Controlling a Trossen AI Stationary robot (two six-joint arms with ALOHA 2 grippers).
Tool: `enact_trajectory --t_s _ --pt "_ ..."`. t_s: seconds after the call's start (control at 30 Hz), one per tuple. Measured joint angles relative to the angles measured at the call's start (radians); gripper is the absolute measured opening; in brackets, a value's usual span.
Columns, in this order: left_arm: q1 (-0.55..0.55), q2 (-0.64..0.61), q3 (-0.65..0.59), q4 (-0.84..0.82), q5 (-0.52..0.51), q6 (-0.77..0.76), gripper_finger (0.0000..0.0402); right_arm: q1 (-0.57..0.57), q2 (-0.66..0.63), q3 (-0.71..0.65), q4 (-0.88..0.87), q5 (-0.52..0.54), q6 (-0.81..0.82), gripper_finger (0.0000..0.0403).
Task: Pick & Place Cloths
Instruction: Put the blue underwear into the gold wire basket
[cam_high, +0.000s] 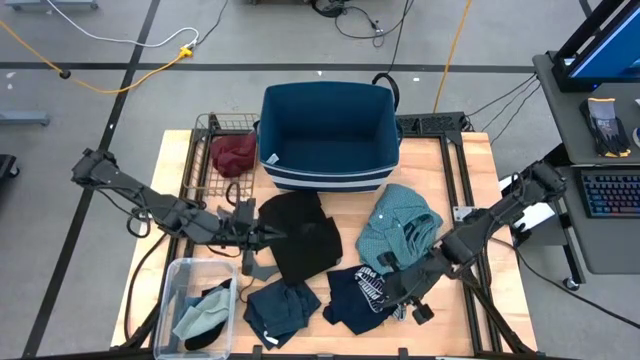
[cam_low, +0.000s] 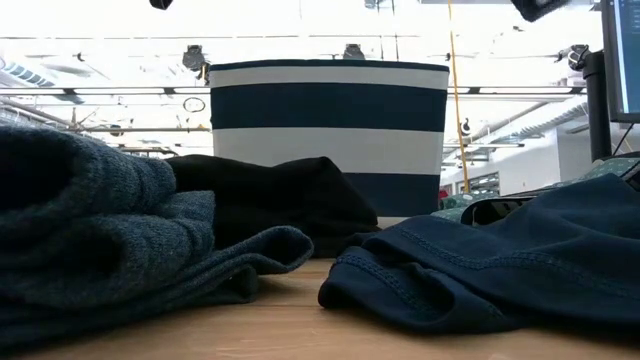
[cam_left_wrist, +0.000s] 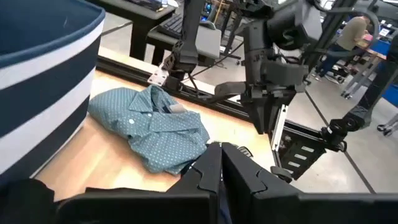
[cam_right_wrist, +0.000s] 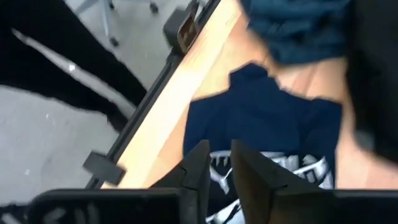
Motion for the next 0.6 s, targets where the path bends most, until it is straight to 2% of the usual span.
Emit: enact_trajectory --t_s 0.13,0.27,0.47,0.6 --pt "0.0 0.006 0.0 0.0 0.0 -0.009 0.001 0.012 0.019 0.0 -0.022 -0.047 0.007 0.0102" --pt "0.0 0.006 0.0 -0.001 0.0 -0.022 0.0003 0.01 0.021 0.0 -0.052 -0.044 0.042 0.0151" --pt "0.0 0.006 0.0 -0.002 0.0 -0.023 0.002 0.005 0.021 0.0 -0.102 0.022 0.051 0.0221" --pt "0.001 0.006 0.0 -0.002 0.0 -0.023 0.0016 -0.01 0.039 0.0 -0.098 0.038 0.051 0.025"
